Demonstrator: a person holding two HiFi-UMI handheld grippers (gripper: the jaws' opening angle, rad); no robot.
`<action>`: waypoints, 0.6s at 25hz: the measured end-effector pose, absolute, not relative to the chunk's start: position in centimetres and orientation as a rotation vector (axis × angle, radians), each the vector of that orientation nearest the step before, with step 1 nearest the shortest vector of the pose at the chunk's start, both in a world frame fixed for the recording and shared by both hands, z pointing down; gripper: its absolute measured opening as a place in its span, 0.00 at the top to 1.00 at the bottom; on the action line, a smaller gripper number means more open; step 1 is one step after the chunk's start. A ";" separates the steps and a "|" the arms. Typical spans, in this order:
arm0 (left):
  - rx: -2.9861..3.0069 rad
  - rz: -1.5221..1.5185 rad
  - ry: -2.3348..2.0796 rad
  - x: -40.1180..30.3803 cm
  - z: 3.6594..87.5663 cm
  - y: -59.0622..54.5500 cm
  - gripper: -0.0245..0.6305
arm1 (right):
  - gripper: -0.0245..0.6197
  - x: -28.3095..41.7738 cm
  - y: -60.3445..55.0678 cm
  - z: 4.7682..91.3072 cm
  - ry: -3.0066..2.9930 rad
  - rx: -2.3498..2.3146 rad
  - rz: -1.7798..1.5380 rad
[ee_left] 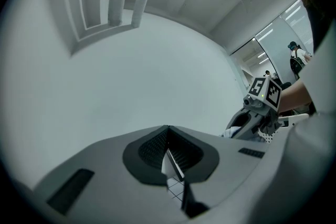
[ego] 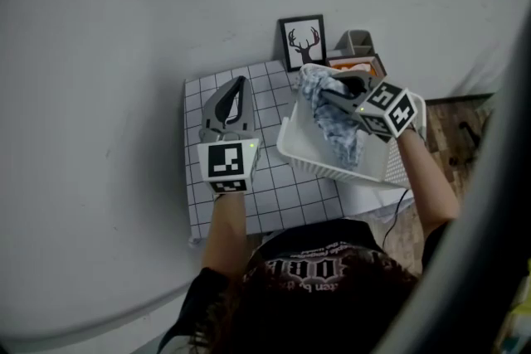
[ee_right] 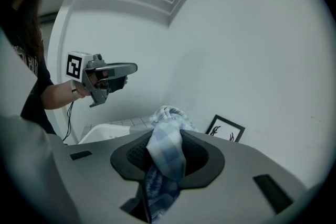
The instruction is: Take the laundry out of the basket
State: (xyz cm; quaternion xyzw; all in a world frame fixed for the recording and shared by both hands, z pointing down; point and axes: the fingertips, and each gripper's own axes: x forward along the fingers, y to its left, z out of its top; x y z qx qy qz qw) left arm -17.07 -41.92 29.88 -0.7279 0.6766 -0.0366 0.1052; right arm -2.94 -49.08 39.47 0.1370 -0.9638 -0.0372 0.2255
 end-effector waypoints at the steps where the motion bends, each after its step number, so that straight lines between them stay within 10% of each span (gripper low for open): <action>1: -2.143 -0.108 1.996 -17.6 29.9 -41.6 0.96 | 0.77 -3.3 -49.2 38.9 -2.666 0.398 -0.108; 15: -2.052 -0.079 2.048 -25.7 27.4 -38.5 0.96 | 0.77 -13.4 -48.0 29.3 -2.754 0.433 -0.319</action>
